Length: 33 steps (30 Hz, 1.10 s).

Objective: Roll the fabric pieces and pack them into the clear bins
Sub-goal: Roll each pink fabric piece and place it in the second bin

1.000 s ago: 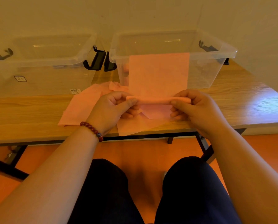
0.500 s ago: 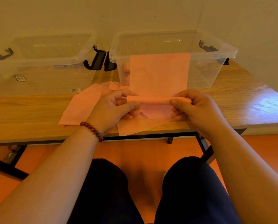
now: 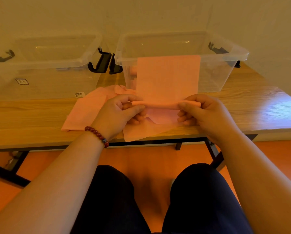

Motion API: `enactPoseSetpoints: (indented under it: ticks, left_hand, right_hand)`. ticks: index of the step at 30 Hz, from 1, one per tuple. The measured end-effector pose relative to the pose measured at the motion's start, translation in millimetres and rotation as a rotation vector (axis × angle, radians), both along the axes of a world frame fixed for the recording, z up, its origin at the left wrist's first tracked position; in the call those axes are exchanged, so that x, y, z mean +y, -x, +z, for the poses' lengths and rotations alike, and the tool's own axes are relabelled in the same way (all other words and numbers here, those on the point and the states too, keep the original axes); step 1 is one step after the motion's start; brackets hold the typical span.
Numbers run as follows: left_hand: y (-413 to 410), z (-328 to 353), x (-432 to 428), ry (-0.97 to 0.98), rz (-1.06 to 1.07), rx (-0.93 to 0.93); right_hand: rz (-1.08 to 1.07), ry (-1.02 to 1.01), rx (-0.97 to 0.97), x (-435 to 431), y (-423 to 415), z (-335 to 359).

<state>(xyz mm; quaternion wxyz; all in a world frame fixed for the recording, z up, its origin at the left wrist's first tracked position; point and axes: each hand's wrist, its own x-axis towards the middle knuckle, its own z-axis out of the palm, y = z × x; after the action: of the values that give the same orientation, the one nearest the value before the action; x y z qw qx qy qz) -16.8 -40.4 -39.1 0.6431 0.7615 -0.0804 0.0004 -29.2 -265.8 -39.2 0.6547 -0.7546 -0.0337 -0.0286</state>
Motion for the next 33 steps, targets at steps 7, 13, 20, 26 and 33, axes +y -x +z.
enactPoseSetpoints:
  ticks: [7, 13, 20, 26, 33]
  left_hand:
    - [0.9, 0.9, -2.8, -0.026, 0.036, -0.013]
    - [3.7, 2.4, -0.4, -0.006, -0.041, -0.033]
    - [0.7, -0.3, -0.3, -0.061, 0.012, -0.043]
    - [0.6, -0.8, 1.4, 0.014, -0.047, 0.003]
    - [0.6, -1.5, 3.7, -0.057, -0.033, -0.047]
  right_hand:
    - [0.019, 0.008, 0.002, -2.0, 1.2, 0.8]
    - [-0.001, -0.010, -0.022, -0.8, 2.4, 0.1]
    - [0.048, 0.048, -0.012, -3.5, 1.9, 0.7]
    - [0.016, 0.014, -0.024, -2.2, 0.8, -1.0]
    - [0.007, 0.023, -0.026, 0.0, 1.7, 0.1]
